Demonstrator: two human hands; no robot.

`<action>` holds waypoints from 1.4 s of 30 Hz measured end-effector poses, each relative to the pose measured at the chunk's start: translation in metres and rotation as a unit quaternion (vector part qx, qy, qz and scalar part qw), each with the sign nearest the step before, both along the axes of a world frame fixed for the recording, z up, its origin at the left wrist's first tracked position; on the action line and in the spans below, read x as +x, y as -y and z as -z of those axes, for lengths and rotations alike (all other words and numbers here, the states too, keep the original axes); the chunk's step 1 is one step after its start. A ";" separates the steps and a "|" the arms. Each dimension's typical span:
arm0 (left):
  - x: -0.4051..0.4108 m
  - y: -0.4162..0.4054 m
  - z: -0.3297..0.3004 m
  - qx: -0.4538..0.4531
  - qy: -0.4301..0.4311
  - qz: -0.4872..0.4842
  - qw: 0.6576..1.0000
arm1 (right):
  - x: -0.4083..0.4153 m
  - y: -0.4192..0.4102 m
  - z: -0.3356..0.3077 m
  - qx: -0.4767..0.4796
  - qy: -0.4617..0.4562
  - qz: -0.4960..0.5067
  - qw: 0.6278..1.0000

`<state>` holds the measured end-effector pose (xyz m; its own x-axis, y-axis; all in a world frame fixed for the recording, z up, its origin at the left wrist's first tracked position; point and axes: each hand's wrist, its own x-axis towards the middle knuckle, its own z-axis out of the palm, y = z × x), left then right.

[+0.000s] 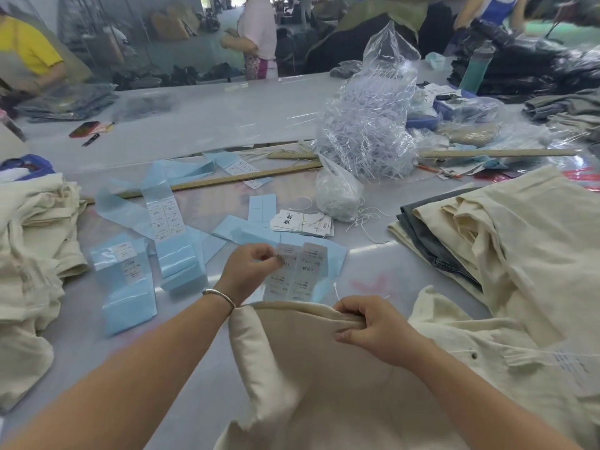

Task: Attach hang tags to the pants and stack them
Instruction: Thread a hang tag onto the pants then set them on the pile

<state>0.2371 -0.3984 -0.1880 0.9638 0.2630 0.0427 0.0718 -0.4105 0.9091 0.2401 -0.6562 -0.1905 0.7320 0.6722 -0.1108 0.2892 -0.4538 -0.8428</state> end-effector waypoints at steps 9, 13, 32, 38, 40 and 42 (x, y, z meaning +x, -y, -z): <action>0.035 -0.020 0.016 -0.325 -0.082 -0.156 0.929 | 0.006 0.017 -0.002 -0.242 0.208 -0.067 0.945; 0.054 -0.041 -0.013 -0.402 -0.029 -0.186 0.896 | 0.008 0.032 0.003 -0.250 0.176 -0.037 0.951; 0.133 -0.097 -0.171 -0.400 0.247 -0.091 0.878 | 0.000 0.029 0.018 -0.220 0.164 -0.006 0.962; 0.120 -0.113 -0.084 -0.389 0.032 -0.144 0.909 | 0.000 0.028 0.018 -0.230 0.160 0.002 0.960; 0.115 -0.116 -0.075 -0.395 -0.044 -0.112 0.911 | 0.000 0.028 0.017 -0.230 0.153 -0.001 0.961; 0.115 -0.116 -0.070 -0.344 -0.101 -0.115 0.926 | 0.000 0.027 0.017 -0.233 0.154 -0.001 0.960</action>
<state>0.3518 -0.2828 -0.1179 0.8487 0.3603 -0.3871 0.2830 0.3087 0.9081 0.2397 -0.6836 -0.2077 0.7776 0.6029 -0.1785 0.4928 -0.7607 -0.4225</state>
